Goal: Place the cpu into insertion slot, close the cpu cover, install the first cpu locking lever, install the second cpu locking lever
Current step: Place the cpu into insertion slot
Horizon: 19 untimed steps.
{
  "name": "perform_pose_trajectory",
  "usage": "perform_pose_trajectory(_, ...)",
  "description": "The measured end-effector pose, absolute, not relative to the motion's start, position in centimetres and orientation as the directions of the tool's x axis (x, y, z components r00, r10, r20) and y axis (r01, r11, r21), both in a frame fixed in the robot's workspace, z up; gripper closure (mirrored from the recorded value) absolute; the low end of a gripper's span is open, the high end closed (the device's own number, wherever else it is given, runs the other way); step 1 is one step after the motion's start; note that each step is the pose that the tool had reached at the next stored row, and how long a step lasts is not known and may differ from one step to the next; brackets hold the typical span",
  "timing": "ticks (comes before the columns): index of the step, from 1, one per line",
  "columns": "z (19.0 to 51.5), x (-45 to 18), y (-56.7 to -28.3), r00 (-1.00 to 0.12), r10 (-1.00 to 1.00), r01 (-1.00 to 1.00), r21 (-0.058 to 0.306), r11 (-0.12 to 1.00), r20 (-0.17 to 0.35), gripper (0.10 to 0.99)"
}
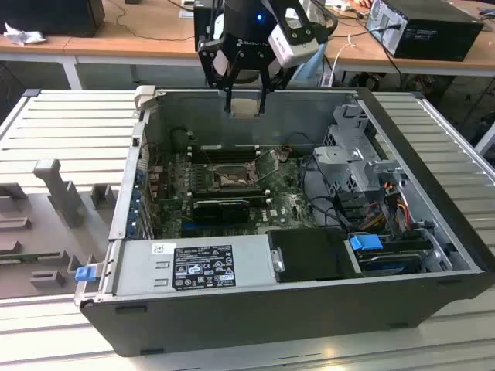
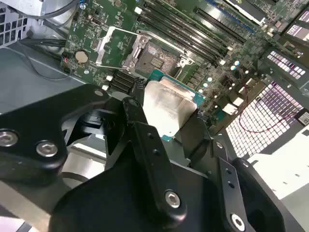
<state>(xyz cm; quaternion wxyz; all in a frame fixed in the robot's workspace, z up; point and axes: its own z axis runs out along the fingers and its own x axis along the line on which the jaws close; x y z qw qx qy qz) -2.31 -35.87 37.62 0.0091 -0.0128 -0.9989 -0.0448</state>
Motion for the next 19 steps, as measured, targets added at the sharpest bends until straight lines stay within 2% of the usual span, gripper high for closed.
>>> perform_pose_trajectory(19, 37.62, -2.31, -35.87, -0.992, 0.121, 0.122, 0.089, 0.988, 0.019, 0.549)
